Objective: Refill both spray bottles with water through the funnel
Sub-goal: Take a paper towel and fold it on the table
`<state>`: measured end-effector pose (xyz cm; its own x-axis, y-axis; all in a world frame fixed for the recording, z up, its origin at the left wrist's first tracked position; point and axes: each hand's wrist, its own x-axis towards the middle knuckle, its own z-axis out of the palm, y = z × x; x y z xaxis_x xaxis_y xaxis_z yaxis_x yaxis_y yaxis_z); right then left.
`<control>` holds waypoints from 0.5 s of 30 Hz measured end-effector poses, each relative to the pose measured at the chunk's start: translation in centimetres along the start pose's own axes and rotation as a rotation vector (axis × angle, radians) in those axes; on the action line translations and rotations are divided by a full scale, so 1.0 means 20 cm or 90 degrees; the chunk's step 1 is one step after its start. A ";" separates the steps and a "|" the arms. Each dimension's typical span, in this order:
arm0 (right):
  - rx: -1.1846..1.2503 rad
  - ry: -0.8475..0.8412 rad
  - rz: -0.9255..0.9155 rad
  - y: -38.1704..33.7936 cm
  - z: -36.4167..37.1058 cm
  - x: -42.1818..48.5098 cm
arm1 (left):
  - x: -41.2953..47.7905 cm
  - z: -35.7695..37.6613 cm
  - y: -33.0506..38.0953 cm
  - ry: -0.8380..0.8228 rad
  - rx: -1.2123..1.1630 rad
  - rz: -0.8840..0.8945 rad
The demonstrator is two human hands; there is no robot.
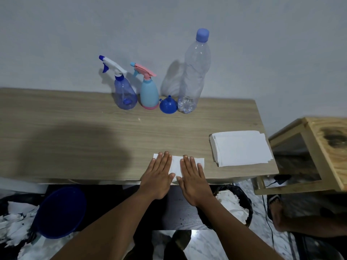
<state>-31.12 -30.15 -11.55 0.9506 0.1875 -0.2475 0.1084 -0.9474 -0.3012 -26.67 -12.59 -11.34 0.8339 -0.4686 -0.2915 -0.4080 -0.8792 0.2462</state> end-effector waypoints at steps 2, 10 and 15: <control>0.012 0.001 0.002 -0.04 0.00 0.03 | 0.00 -0.01 -0.05 0.000 -0.007 -0.008; -0.002 0.020 -0.002 -0.21 0.02 0.19 | -0.01 -0.05 -0.25 0.028 -0.006 -0.025; -0.026 0.050 -0.030 -0.35 0.06 0.33 | -0.03 -0.09 -0.47 0.048 0.001 -0.034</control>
<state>-25.90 -21.90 -12.17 0.9636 0.2135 -0.1609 0.1645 -0.9480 -0.2724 -22.61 -3.95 -11.77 0.8803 -0.4131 -0.2334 -0.3628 -0.9030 0.2301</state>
